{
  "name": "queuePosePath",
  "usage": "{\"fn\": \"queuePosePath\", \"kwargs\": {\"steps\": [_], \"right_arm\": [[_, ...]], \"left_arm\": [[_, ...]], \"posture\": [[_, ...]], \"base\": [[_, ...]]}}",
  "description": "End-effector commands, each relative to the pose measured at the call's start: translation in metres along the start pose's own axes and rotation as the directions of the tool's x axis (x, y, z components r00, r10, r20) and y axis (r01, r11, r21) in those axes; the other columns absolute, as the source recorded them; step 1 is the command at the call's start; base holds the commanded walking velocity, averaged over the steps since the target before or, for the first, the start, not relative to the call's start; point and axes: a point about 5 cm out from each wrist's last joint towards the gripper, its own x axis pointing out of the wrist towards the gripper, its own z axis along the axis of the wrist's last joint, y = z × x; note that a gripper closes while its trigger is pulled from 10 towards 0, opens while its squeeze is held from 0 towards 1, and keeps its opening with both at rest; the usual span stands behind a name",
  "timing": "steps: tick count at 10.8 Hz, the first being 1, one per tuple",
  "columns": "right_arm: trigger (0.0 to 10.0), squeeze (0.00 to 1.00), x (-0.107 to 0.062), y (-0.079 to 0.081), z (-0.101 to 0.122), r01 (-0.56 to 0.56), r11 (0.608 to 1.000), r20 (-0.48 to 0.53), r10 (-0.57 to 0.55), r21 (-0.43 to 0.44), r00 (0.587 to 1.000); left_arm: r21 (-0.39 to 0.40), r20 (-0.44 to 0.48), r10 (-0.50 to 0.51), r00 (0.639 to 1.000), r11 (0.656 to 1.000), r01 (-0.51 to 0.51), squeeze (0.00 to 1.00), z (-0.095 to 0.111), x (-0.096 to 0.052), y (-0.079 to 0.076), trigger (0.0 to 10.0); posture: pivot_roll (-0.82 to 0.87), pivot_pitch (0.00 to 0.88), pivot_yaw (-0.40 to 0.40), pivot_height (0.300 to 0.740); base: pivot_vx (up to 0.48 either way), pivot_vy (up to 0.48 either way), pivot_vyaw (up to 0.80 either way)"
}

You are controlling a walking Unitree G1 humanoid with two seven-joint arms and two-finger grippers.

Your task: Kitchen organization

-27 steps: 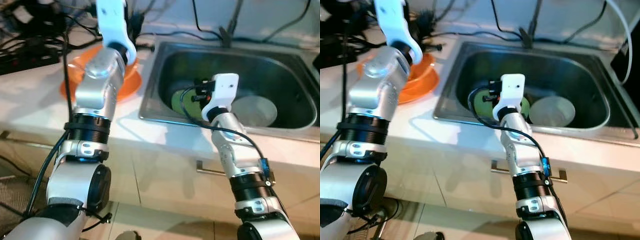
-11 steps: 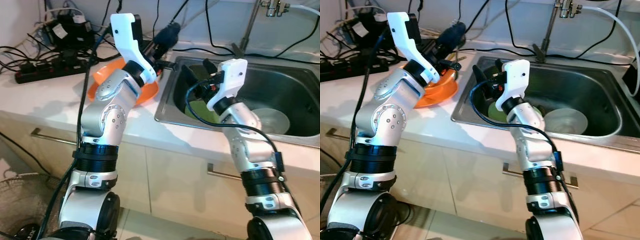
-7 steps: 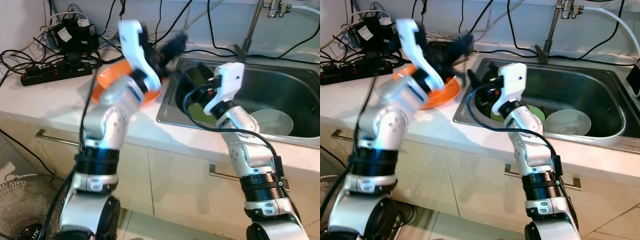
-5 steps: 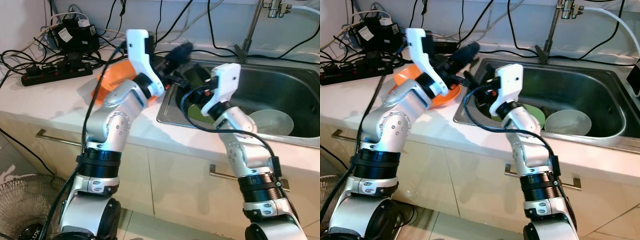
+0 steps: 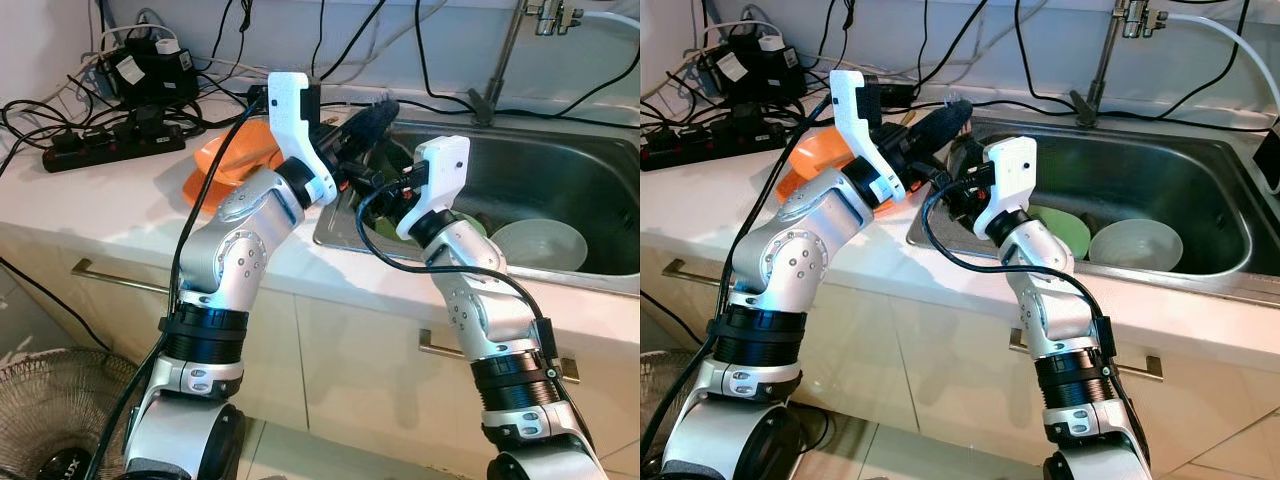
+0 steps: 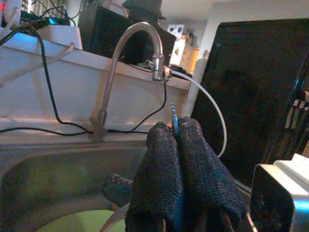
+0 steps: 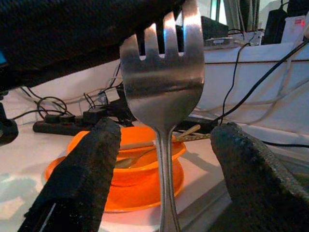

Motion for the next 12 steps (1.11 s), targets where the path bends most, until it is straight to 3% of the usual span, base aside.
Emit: {"fn": "queuePosePath", "kwargs": {"steps": [1,2,3,5,6,12], "right_arm": [[10.0,0.00,0.0008,0.0016,-0.0022,0.003,1.000,-0.012,-0.003,-0.007,1.000],[8.8,0.00,0.0013,0.0000,-0.0041,0.018,1.000,-0.023,-0.019,-0.007,1.000],[2.0,0.00,0.0014,0.0002,-0.0070,0.025,1.000,-0.036,-0.025,-0.009,0.999],[1.3,0.00,0.0021,0.0015,-0.0083,0.020,1.000,-0.040,-0.021,-0.011,0.999],[0.0,0.00,0.0026,0.0016,-0.0086,0.023,1.000,-0.039,-0.023,-0.011,0.999],[0.0,0.00,0.0029,-0.0008,-0.0105,0.049,0.999,-0.038,-0.049,-0.008,0.998]], "left_arm": [[0.002,0.001,-0.048,0.999,0.999,0.048,0.00,0.0026,0.0020,-0.0084,10.0],[0.000,0.005,-0.051,0.999,0.999,0.051,0.00,0.0045,0.0015,-0.0085,10.0],[-0.005,0.009,-0.047,0.999,0.999,0.047,0.00,0.0058,0.0007,-0.0075,10.0],[-0.028,0.020,-0.057,0.998,0.998,0.058,0.00,0.0078,0.0009,-0.0083,10.0],[-0.034,0.021,-0.057,0.998,0.998,0.057,0.00,0.0086,0.0009,-0.0078,10.0],[-0.064,0.008,-0.051,0.999,0.997,0.052,0.00,0.0063,0.0008,-0.0074,10.0]], "posture": [[0.14,0.000,0.061,0.740],[0.14,0.000,0.061,0.740],[0.14,0.000,0.061,0.740],[0.14,0.000,0.062,0.740],[0.14,0.000,0.063,0.740],[0.15,0.000,0.068,0.740]], "base": [[0.000,0.000,0.00],[0.000,0.000,0.00],[0.000,0.000,0.00],[0.000,0.000,0.00],[0.000,0.000,0.00],[0.000,0.000,0.00]]}}
